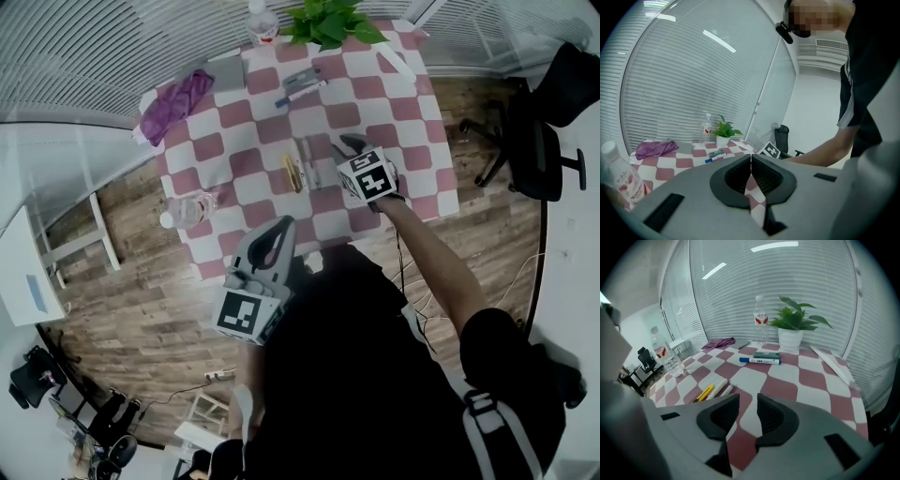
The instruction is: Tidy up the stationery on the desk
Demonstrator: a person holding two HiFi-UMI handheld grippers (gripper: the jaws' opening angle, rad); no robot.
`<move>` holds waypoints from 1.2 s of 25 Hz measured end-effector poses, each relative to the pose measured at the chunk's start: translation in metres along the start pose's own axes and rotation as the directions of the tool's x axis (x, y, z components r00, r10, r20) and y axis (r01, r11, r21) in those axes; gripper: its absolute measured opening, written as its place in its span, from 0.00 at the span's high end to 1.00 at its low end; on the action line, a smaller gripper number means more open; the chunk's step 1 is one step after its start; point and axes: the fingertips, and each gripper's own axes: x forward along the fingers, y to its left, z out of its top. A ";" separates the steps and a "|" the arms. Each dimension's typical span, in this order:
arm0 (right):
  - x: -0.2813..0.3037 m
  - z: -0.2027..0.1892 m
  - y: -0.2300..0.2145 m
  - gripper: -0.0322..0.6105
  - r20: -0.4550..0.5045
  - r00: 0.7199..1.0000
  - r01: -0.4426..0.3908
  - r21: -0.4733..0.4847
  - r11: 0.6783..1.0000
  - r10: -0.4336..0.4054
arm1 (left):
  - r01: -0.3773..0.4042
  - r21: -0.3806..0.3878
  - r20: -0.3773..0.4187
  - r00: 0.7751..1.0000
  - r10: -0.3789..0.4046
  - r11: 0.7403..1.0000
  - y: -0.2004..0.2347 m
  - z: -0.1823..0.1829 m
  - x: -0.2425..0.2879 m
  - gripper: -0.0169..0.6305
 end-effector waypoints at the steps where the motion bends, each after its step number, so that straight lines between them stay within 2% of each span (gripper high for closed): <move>1: 0.004 0.009 -0.006 0.74 0.009 1.000 -0.003 -0.022 1.000 0.003 | -0.009 -0.004 0.000 1.000 0.009 1.000 0.001 0.000 0.003 0.92; 5: 0.023 0.039 -0.025 0.70 0.032 0.999 -0.018 -0.129 0.991 0.022 | -0.042 -0.019 0.005 0.999 0.042 0.999 0.005 0.004 0.014 0.92; 8: 0.038 0.059 -0.032 0.68 0.024 0.999 -0.034 -0.225 0.974 0.040 | -0.062 -0.029 0.004 0.998 0.062 0.998 0.009 0.006 0.022 0.92; 11: 0.054 0.075 -0.040 0.65 0.020 0.999 -0.042 -0.281 0.959 0.050 | -0.085 -0.046 -0.004 0.996 0.085 0.995 0.011 0.006 0.027 0.92; 16: 0.077 0.091 -0.065 0.60 0.004 0.999 -0.047 -0.313 0.949 0.051 | -0.112 -0.056 -0.015 0.994 0.111 0.992 0.017 0.008 0.034 0.92; 22: 0.098 0.087 -0.073 0.51 -0.061 0.990 -0.139 -0.335 0.932 0.125 | -0.126 -0.066 -0.029 0.992 0.125 0.990 0.024 0.006 0.040 0.92; 27: 0.111 0.084 -0.075 0.51 -0.082 0.983 -0.182 -0.307 0.934 0.165 | -0.132 -0.066 -0.031 0.991 0.130 0.989 0.028 0.010 0.045 0.92; 30: 0.113 0.080 -0.073 0.54 -0.093 0.980 -0.197 -0.298 0.934 0.177 | -0.134 -0.062 -0.029 0.991 0.132 0.989 0.029 0.011 0.047 0.92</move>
